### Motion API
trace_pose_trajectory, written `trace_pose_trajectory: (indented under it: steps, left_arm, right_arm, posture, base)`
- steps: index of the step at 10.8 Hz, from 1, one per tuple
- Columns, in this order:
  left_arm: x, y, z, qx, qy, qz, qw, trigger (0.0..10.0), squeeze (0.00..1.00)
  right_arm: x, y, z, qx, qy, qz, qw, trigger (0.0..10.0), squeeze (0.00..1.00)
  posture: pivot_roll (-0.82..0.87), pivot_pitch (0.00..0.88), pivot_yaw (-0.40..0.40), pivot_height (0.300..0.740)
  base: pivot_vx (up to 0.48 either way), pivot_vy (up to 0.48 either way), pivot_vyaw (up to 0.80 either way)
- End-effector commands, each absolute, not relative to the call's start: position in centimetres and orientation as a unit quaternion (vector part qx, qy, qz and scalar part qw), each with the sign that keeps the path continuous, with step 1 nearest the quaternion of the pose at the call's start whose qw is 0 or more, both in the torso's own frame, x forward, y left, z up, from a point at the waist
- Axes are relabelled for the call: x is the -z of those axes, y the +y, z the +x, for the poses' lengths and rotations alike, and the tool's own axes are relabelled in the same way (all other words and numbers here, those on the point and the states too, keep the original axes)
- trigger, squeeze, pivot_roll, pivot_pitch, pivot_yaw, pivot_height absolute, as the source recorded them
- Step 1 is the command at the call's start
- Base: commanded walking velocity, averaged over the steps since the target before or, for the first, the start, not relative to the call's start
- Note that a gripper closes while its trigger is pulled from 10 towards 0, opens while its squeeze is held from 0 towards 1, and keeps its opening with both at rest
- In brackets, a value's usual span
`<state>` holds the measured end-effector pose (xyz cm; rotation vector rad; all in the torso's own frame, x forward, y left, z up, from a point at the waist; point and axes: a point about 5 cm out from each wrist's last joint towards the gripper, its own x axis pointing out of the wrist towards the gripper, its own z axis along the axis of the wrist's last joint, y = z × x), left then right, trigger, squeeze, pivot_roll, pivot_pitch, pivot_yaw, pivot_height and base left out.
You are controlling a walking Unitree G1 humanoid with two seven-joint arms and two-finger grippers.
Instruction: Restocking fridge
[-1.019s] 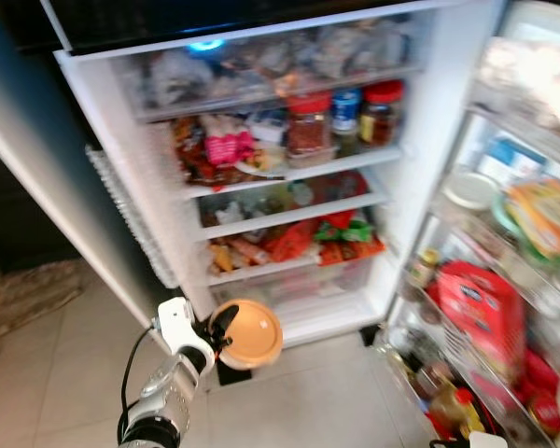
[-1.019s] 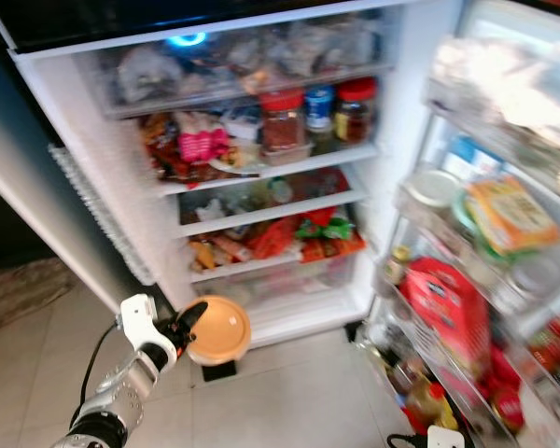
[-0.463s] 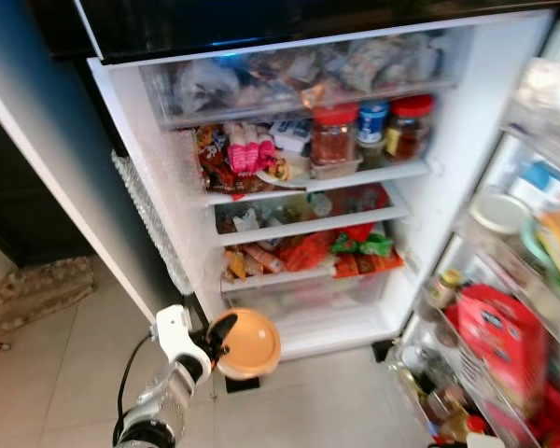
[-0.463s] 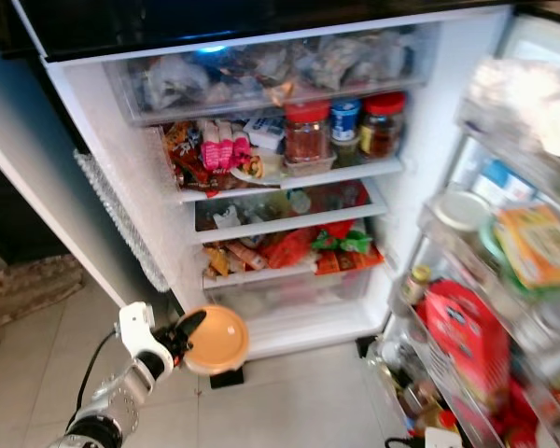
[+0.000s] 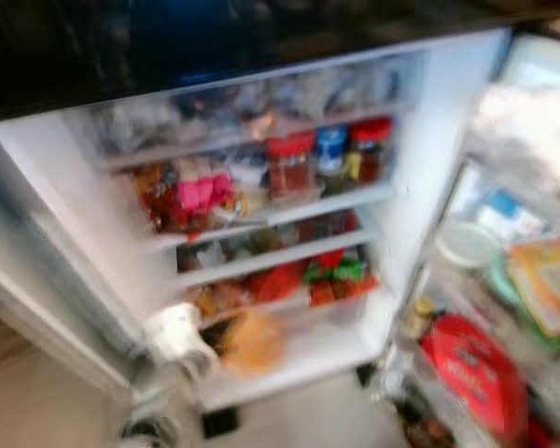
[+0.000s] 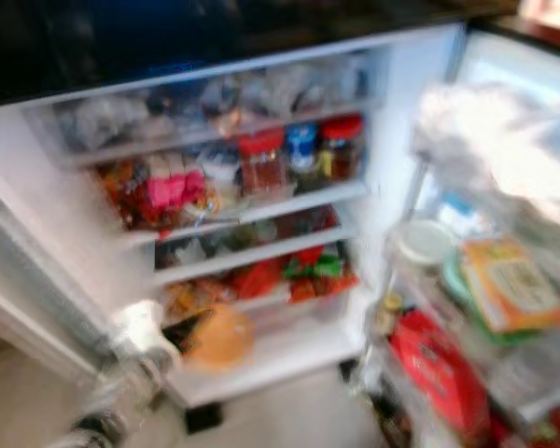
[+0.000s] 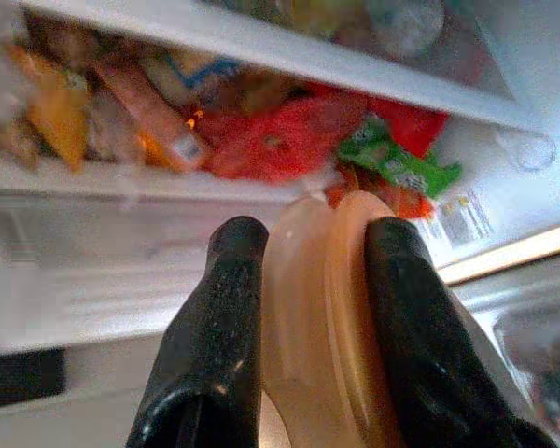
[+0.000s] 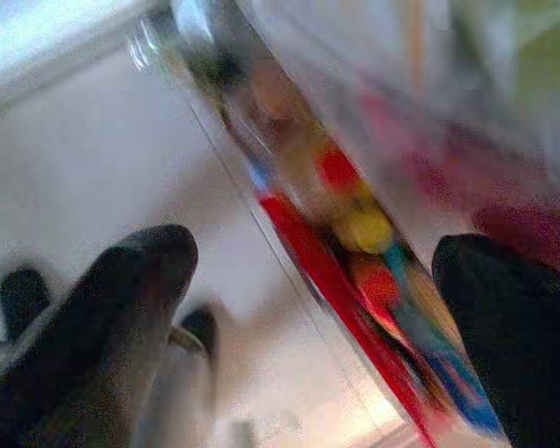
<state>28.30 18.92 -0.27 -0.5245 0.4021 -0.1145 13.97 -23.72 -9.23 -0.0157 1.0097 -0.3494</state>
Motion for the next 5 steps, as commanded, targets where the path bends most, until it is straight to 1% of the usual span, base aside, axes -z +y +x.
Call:
trace_pose_trajectory:
  steps: [1,5]
  left_arm:
    - [-0.18,17.97,28.91,0.067,0.187,-0.265,0.944,10.0,0.0]
    - [-0.07,18.19,28.81,0.059,0.187,-0.267,0.943,10.0,0.0]
  right_arm:
    - [9.41,-24.71,12.68,0.181,0.492,-0.016,0.851,10.0,0.0]
    - [9.43,-24.6,12.7,0.171,0.494,-0.025,0.852,10.0,0.0]
  posture:
    - [-0.01,0.019,0.068,0.74]
    - [-0.01,0.018,0.066,0.74]
  base:
    - [0.412,0.0,0.0]
    - [0.407,0.0,0.0]
